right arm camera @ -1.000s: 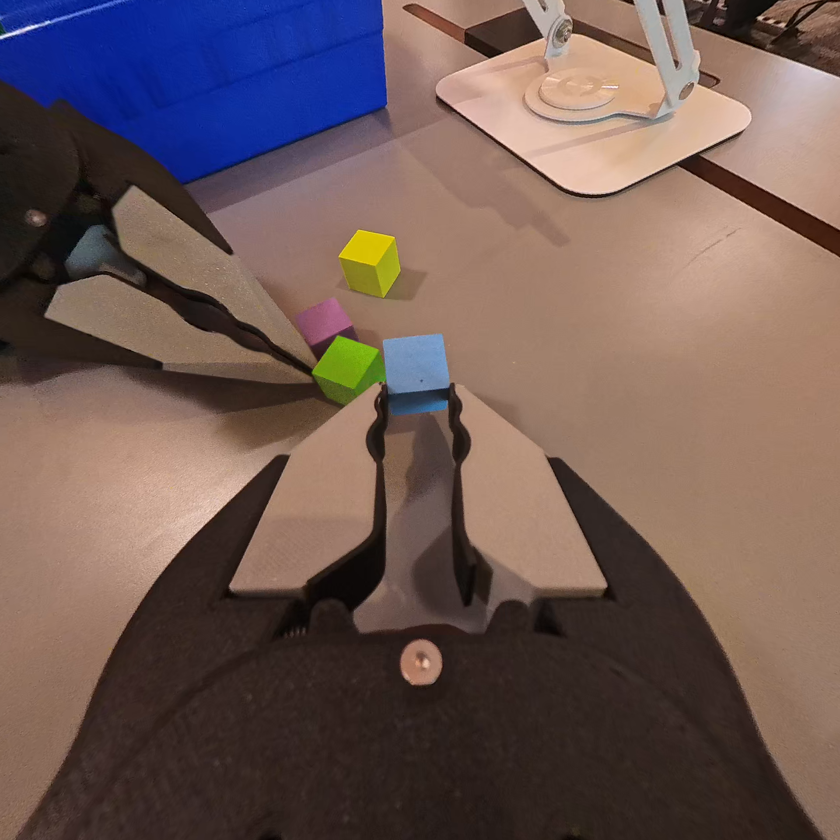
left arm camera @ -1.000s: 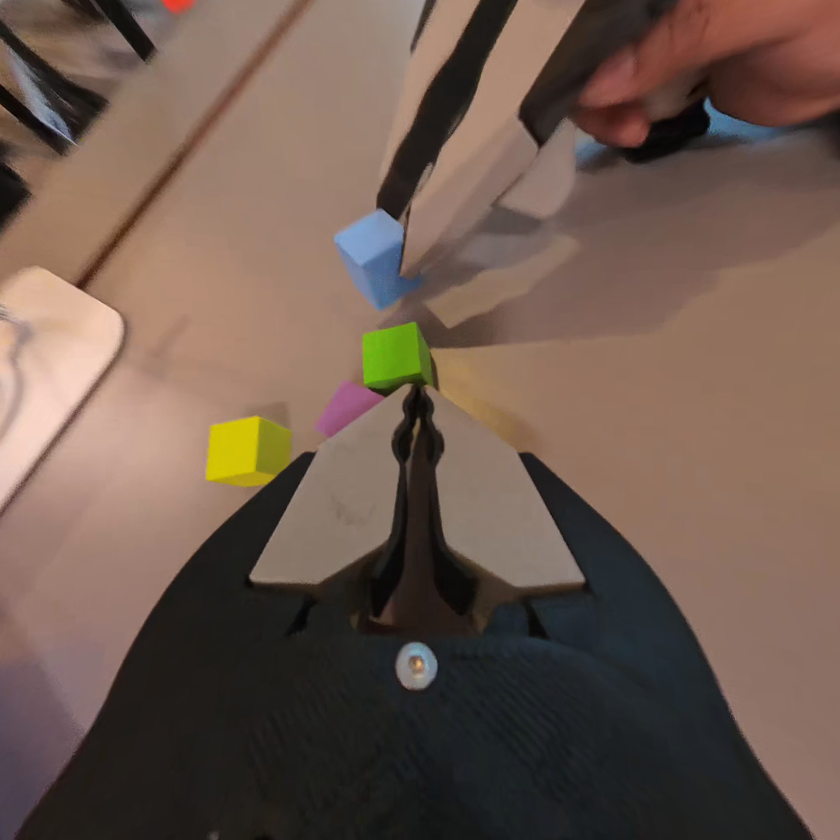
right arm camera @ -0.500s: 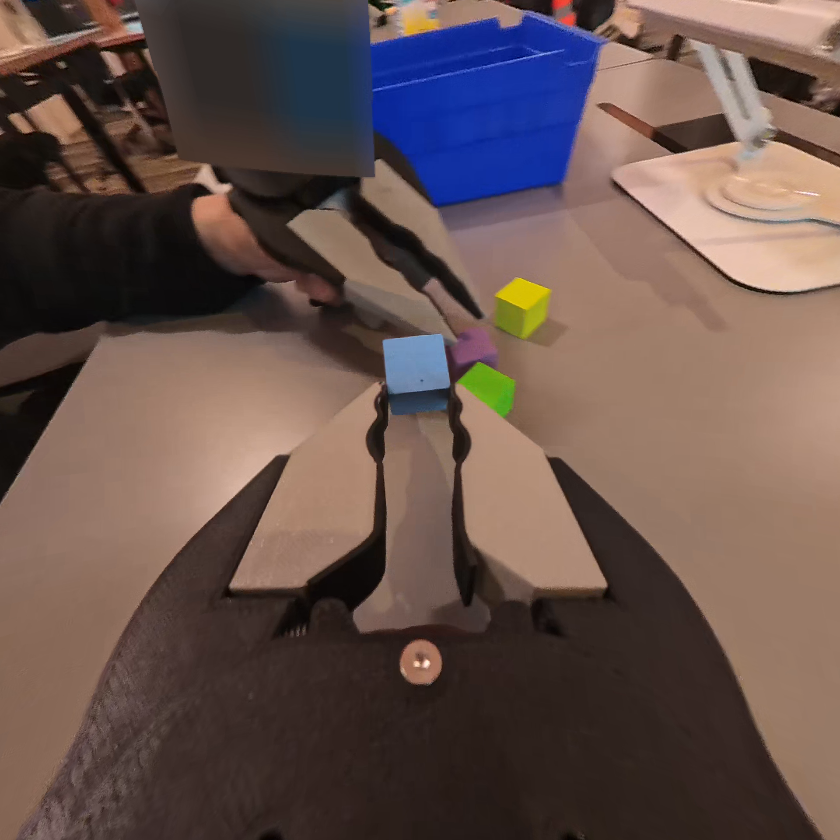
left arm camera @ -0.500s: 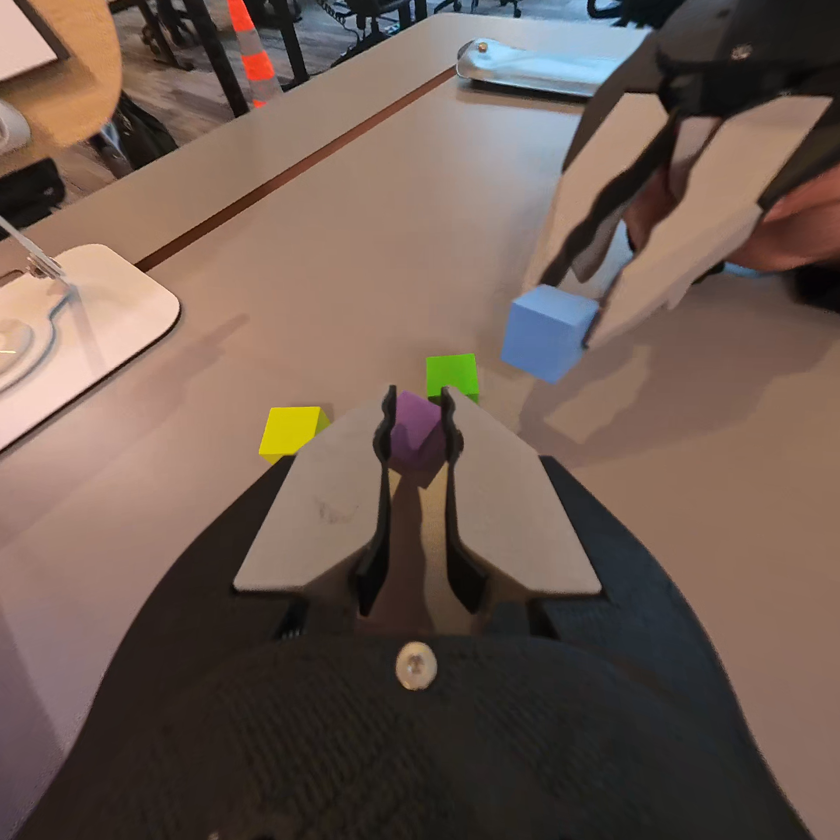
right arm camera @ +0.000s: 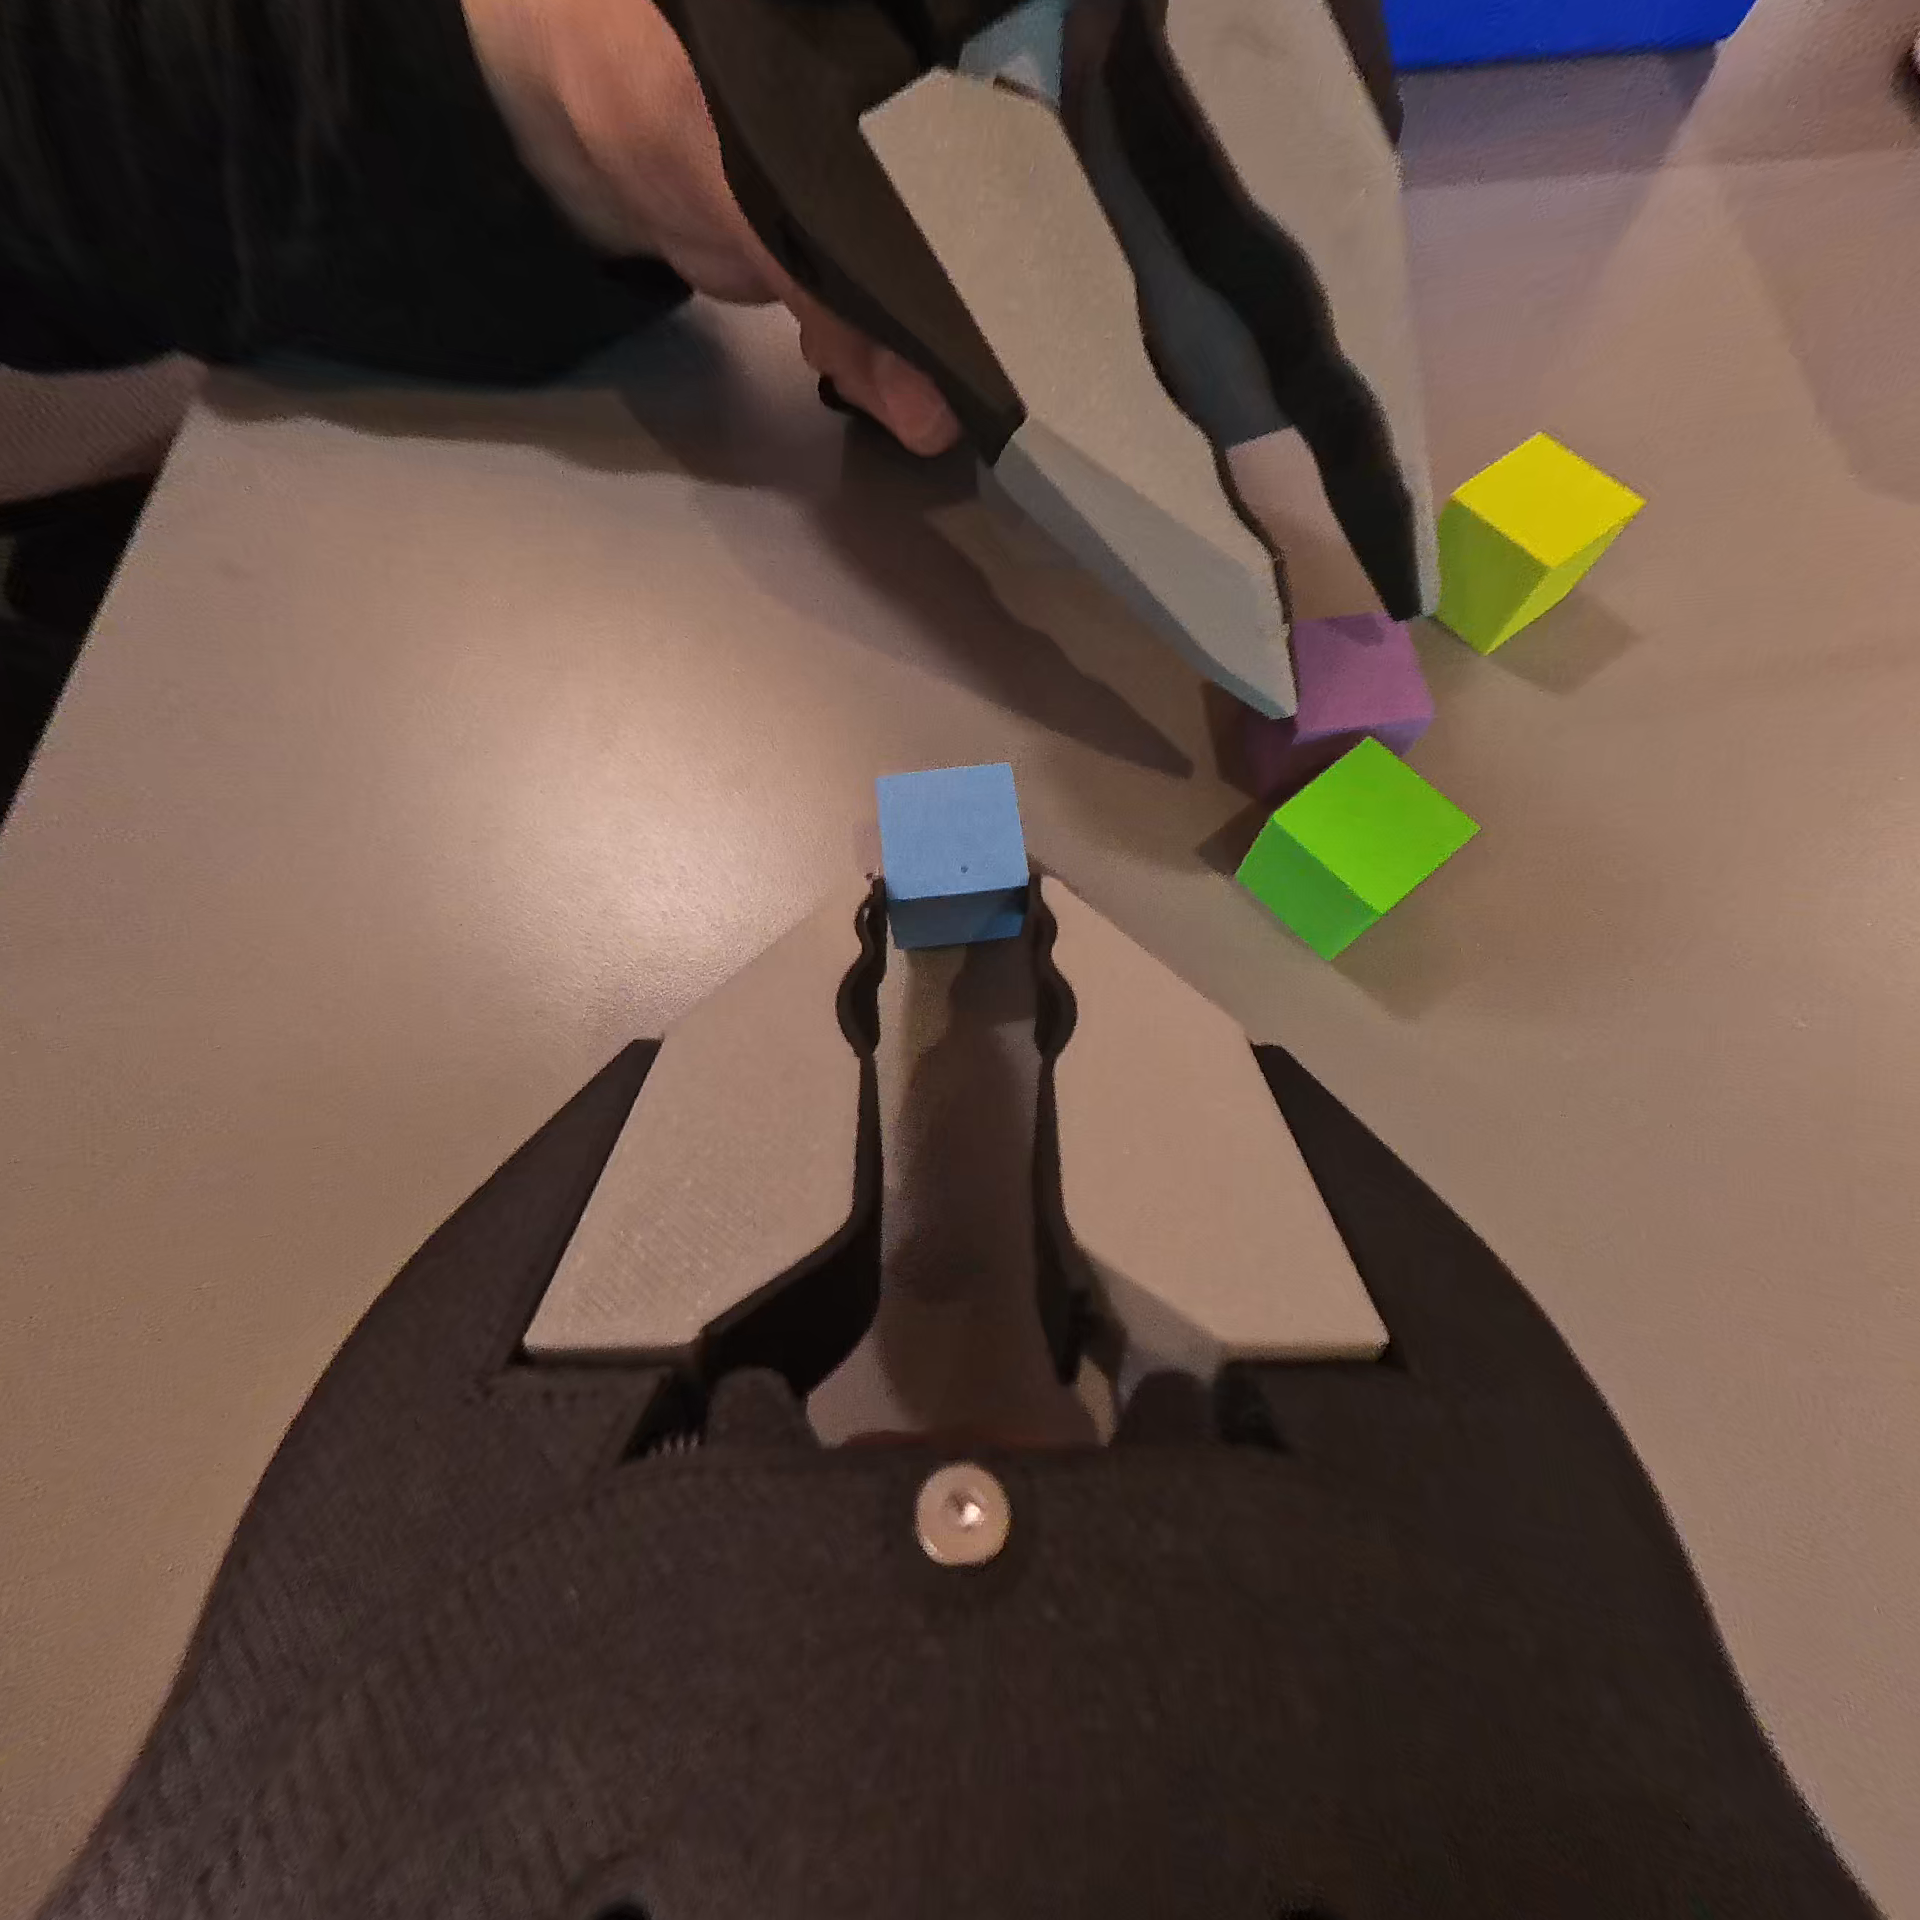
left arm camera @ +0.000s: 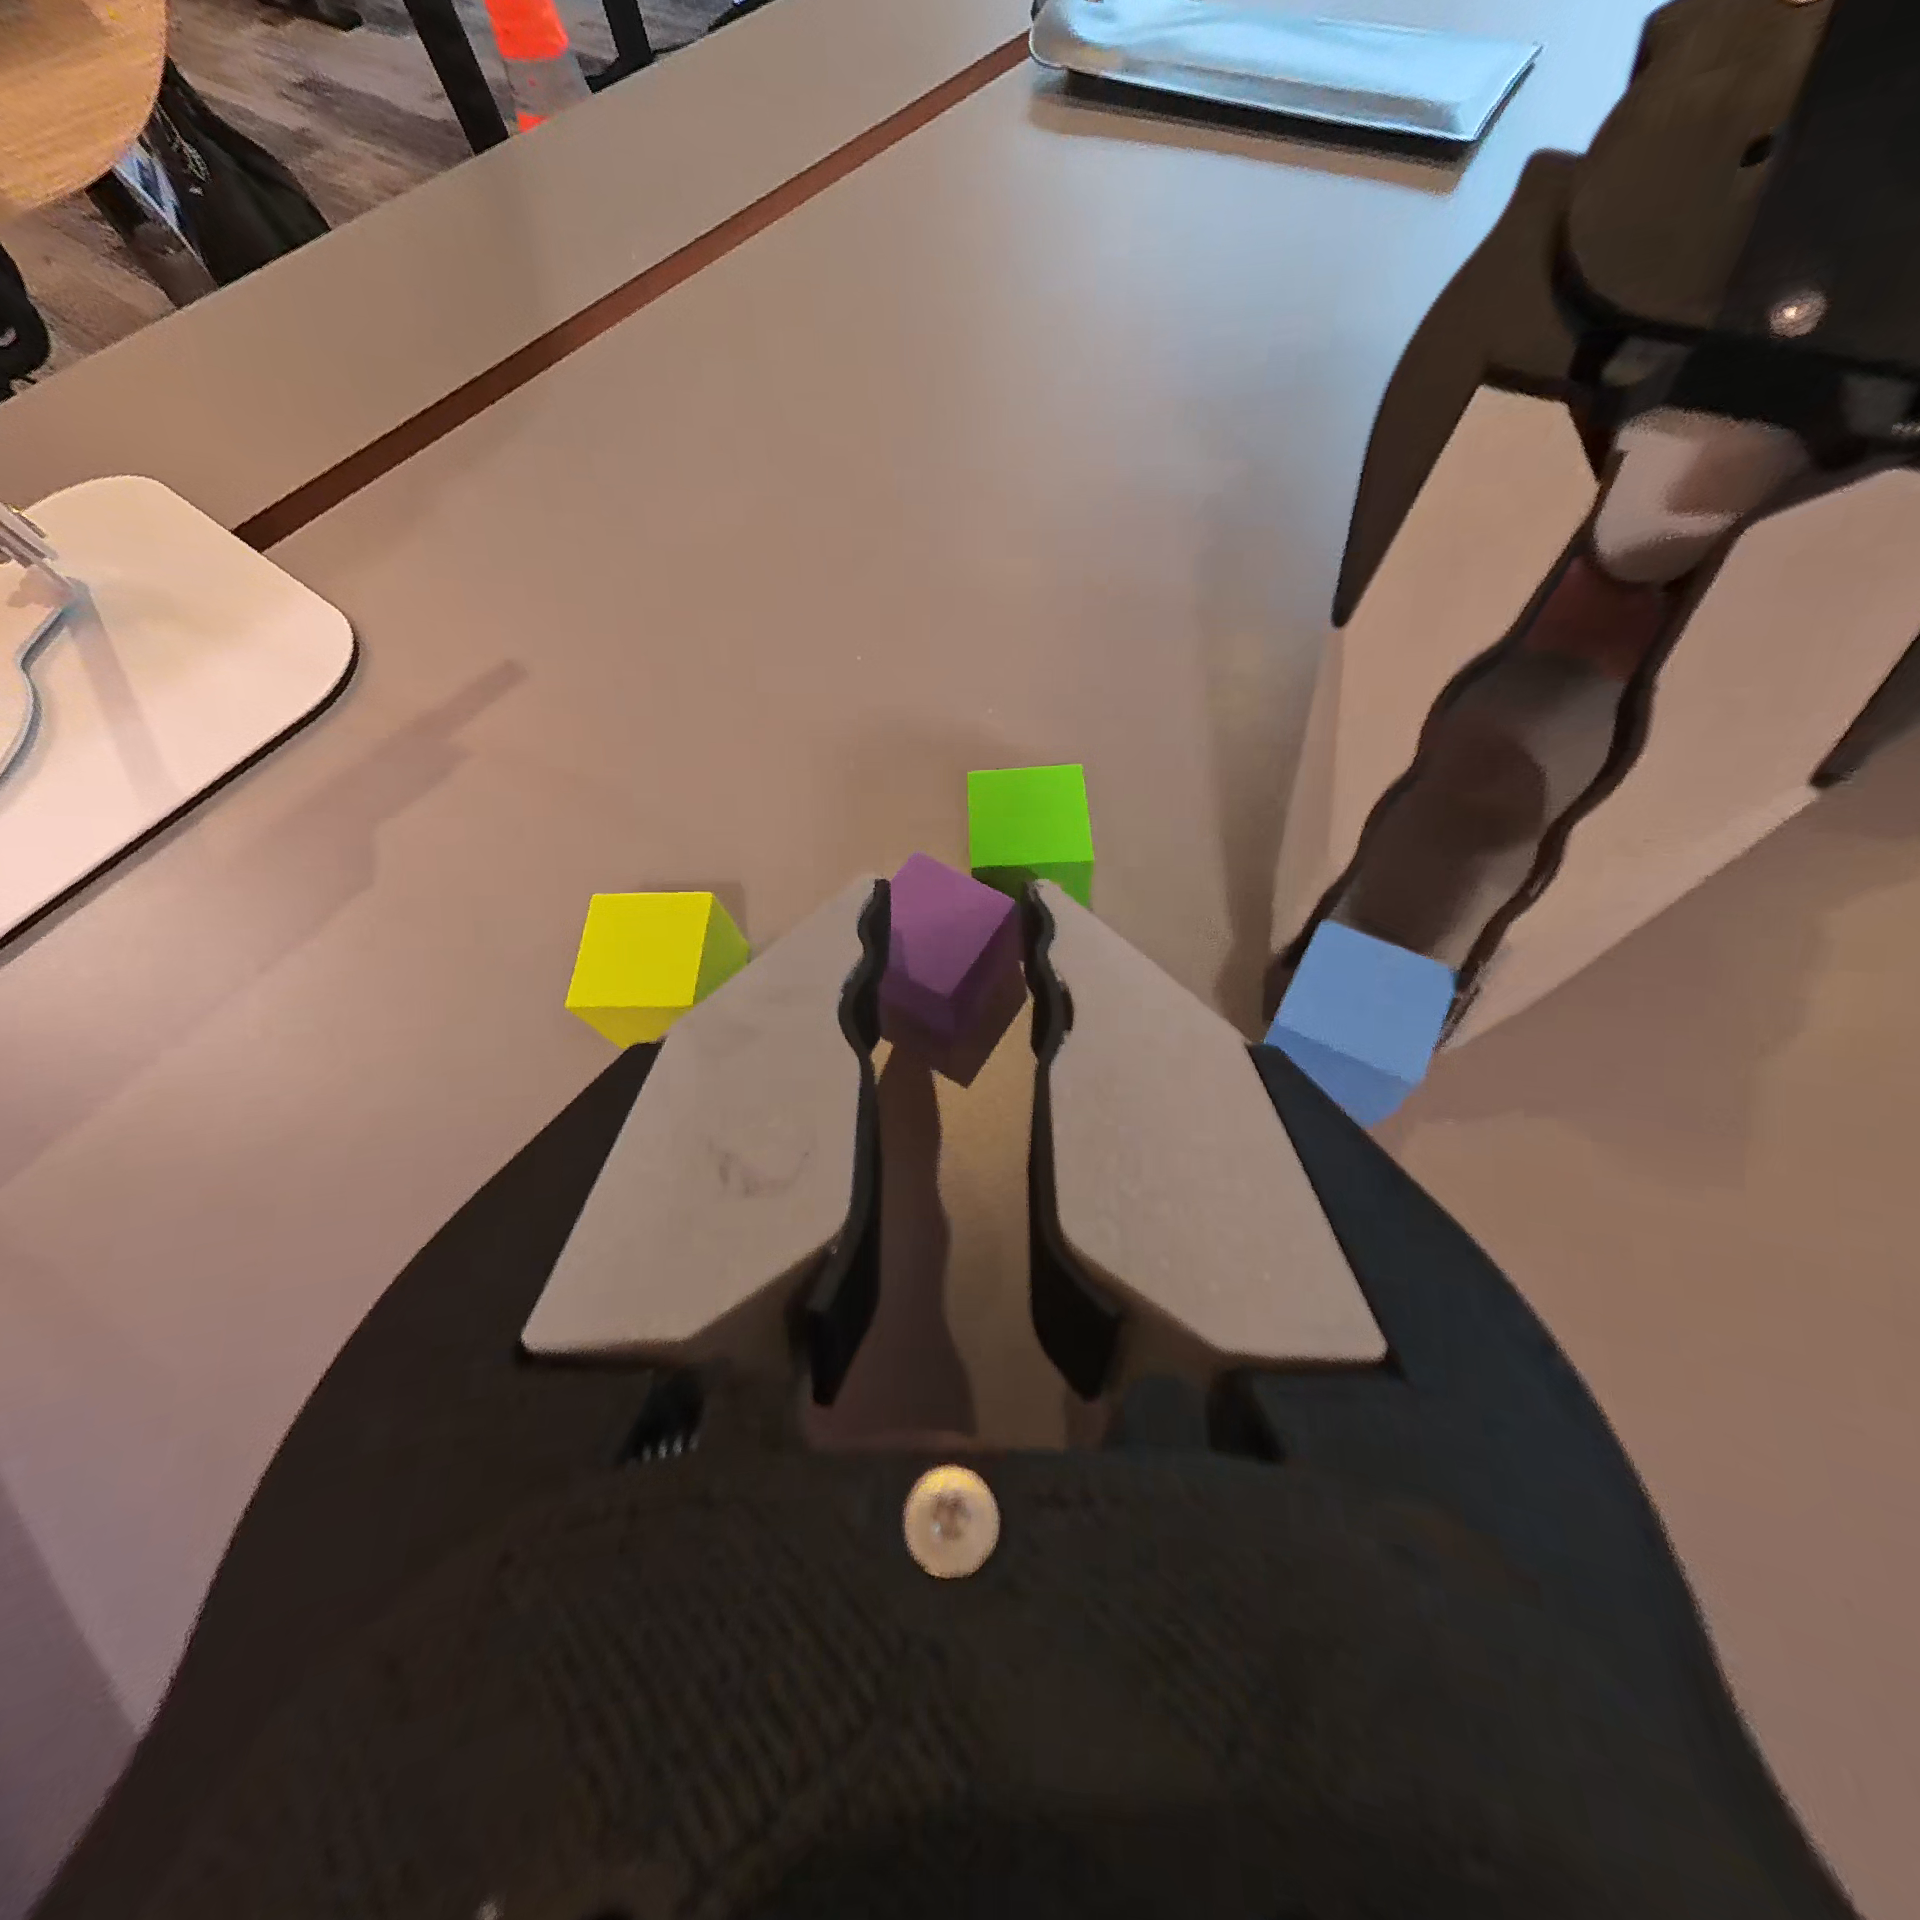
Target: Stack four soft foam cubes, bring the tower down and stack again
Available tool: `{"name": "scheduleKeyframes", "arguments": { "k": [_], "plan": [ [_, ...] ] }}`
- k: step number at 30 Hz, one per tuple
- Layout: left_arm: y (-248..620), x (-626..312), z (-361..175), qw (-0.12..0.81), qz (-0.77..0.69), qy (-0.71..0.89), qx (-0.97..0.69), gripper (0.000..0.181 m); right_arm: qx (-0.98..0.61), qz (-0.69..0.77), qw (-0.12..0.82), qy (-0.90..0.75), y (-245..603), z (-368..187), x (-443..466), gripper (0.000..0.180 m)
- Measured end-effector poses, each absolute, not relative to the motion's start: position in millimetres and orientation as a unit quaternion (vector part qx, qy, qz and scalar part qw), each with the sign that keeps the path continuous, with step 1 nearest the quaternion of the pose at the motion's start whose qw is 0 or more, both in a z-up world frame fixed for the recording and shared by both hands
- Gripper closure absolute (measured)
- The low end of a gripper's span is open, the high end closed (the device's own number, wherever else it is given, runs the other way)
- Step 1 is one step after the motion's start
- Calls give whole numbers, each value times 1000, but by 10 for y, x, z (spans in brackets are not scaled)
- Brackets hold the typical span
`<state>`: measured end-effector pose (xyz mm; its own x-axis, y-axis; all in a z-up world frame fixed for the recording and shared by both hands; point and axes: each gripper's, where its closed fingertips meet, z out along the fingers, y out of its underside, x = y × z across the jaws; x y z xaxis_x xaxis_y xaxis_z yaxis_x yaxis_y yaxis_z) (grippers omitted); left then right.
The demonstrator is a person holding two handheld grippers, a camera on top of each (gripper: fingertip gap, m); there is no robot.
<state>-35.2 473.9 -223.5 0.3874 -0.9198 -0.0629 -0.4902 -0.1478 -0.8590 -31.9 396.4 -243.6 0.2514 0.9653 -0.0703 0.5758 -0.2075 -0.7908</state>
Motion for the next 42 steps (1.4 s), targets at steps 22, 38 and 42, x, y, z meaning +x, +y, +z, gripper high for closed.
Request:
{"name": "scheduleKeyframes", "arguments": {
  "k": [22,38,42],
  "plan": [
    [4730,-360,-2296,408,-251,495,-725,138,-719,287,302,-556,3852,-2528,-383,138],
    [4722,-358,-2317,401,-251,498,-727,136,-698,291,296,-584,3753,-2533,-580,128],
    [4721,-356,-2321,400,-251,498,-727,136,-695,295,298,-584,3747,-2516,-581,129]
  ]
}}
